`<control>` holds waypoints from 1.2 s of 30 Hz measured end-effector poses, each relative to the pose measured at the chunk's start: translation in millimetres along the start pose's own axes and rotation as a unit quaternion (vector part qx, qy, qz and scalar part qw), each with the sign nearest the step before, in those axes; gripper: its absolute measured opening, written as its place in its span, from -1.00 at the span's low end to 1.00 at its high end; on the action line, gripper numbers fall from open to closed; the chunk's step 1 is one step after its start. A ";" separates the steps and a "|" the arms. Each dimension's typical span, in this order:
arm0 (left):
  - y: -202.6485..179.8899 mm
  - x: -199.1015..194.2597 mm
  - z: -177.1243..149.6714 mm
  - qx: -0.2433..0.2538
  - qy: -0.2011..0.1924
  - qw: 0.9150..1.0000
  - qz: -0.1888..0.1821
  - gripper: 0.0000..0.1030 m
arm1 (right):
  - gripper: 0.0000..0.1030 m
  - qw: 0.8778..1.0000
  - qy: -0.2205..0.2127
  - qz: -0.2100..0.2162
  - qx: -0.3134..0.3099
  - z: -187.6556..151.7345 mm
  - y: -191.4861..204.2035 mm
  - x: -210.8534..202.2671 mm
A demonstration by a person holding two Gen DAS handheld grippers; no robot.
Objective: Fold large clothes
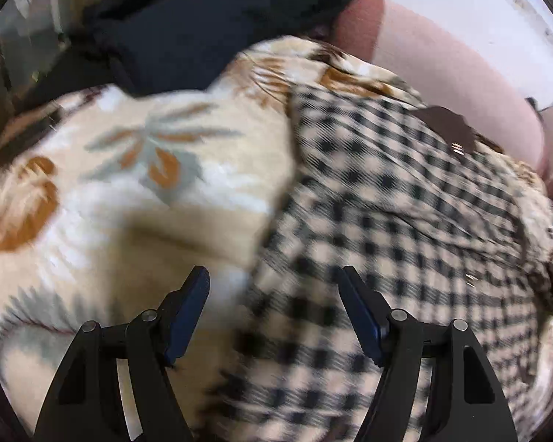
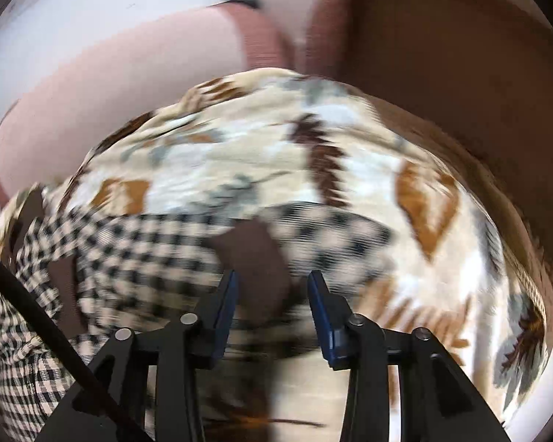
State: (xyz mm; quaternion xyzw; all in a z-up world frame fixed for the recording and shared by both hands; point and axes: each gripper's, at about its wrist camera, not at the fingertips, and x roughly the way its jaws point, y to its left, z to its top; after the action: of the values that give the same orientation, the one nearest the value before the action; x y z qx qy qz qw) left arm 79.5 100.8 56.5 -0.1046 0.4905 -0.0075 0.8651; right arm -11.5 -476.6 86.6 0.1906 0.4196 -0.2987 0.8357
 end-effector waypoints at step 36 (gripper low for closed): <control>-53.2 -6.3 -31.6 0.053 -0.029 0.998 -0.026 0.39 | -0.92 0.988 -0.012 -0.102 0.120 -7.6 -235.3 -39.3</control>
State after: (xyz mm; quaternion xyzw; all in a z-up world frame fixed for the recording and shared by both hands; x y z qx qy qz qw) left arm 54.1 44.0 56.2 -0.0716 0.4612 -0.0531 0.8828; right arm -189.5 -635.1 98.3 0.2421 0.3879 -0.4324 0.7771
